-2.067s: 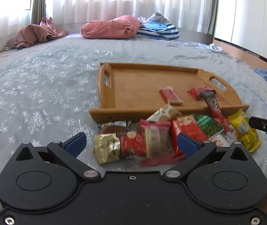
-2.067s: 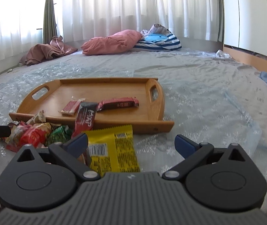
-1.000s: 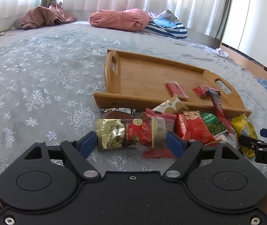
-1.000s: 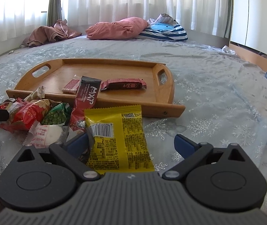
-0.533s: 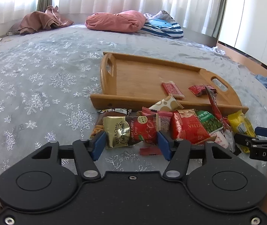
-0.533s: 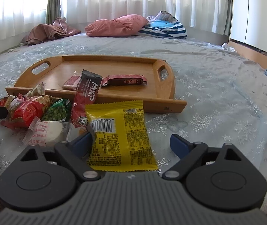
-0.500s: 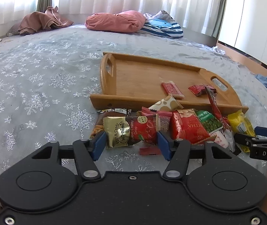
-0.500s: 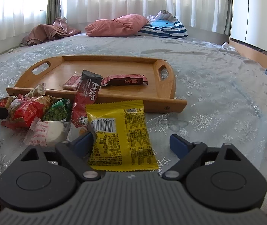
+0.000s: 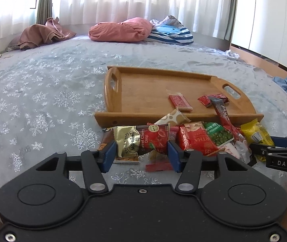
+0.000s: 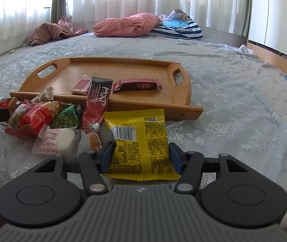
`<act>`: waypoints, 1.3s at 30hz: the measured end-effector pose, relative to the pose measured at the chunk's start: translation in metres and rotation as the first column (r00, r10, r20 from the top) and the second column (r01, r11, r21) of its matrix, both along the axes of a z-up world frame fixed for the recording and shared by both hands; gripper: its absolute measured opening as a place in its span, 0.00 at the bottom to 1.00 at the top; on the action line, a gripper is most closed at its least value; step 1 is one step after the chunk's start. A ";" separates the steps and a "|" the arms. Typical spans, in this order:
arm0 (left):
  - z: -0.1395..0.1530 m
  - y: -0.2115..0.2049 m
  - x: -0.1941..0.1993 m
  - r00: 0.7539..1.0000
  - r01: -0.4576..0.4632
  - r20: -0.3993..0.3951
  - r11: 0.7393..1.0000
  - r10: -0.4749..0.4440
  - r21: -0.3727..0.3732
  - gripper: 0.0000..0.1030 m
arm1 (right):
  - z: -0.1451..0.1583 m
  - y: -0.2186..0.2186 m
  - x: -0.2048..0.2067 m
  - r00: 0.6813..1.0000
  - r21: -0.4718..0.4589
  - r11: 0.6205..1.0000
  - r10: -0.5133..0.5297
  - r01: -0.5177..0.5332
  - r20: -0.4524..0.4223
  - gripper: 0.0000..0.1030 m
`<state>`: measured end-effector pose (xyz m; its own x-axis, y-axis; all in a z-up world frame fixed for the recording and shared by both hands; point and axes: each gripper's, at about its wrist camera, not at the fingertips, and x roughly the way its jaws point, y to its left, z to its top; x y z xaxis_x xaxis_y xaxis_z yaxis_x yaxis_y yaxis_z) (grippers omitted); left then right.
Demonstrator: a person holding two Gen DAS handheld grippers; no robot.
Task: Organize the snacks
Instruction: 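Grasp the gold candy with the left tool while the right tool grasps the yellow biscuit pack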
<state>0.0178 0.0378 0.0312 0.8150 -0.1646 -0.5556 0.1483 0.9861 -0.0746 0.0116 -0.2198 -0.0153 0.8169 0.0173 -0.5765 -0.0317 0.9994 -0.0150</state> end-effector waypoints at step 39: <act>0.055 -0.027 0.106 0.984 0.085 -0.160 0.996 -0.080 0.028 0.50 | 0.068 -0.017 0.136 0.911 0.036 0.997 0.071 -0.062 -0.407 0.61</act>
<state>0.1242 0.0104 0.0859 0.7006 -0.2060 -0.6832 0.2182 0.9734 -0.0697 0.1471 -0.2372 0.0523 0.5075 0.0802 -0.8579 -0.0970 0.9947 0.0356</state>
